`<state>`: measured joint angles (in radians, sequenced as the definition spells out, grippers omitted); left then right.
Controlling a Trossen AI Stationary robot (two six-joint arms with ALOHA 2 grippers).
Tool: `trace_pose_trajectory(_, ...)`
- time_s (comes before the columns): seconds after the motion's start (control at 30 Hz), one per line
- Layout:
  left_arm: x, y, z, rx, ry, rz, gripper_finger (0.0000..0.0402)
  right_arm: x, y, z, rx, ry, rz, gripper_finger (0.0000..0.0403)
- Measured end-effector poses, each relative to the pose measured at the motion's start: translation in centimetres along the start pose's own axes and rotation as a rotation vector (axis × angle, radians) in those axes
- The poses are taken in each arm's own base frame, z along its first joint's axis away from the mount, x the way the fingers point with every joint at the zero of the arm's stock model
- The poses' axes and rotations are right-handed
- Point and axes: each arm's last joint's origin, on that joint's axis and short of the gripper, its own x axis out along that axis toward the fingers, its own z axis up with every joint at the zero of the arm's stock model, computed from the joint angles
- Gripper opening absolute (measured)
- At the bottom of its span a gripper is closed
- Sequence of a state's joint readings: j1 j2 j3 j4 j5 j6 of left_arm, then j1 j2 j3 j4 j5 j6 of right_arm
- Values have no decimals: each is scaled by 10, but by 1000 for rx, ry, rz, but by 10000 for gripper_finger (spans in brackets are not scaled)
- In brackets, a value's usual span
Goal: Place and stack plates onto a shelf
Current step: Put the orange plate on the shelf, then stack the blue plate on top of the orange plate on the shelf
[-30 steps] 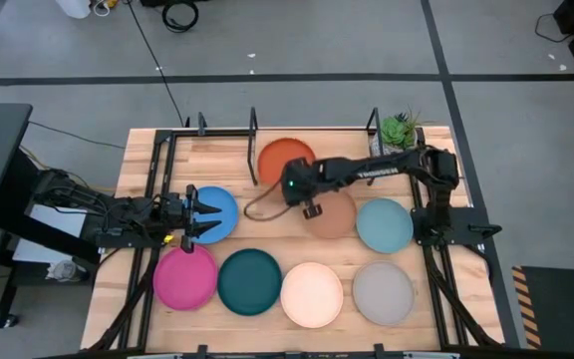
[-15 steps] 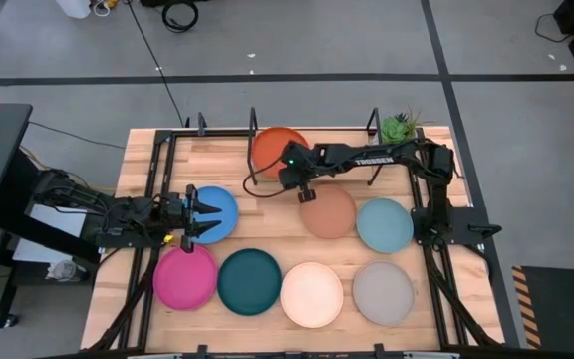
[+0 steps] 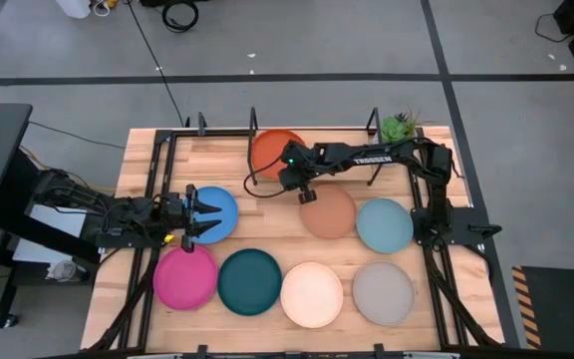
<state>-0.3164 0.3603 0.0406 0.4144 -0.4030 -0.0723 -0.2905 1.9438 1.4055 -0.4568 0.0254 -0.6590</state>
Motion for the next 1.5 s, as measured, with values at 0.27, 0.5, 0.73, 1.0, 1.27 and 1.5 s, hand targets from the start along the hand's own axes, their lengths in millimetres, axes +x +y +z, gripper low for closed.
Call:
trace_pose_trajectory(0.27, 0, 0, 0, -2, 0, 0, 160, 0, -1, -2, 1, 26, -16, 26)
trace_pose_trajectory(0.5, 0, 0, 0, -2, 1, 0, 160, 0, 0, -1, -1, 25, -15, 58)
trace_pose_trajectory(0.73, 0, 0, 0, 2, 1, 0, 160, -16, 15, 15, -35, 44, -97, 104)
trace_pose_trajectory(1.0, 0, 0, 0, 6, 1, 0, 160, -37, 71, 54, -137, -114, 37, 126)
trace_pose_trajectory(1.27, 0, 0, 0, 4, 0, 0, 160, -43, 120, 81, 14, -253, 235, 122)
trace_pose_trajectory(1.5, 0, 0, 0, 1, 1, 0, 160, -34, 145, 84, 77, -207, 303, 121)
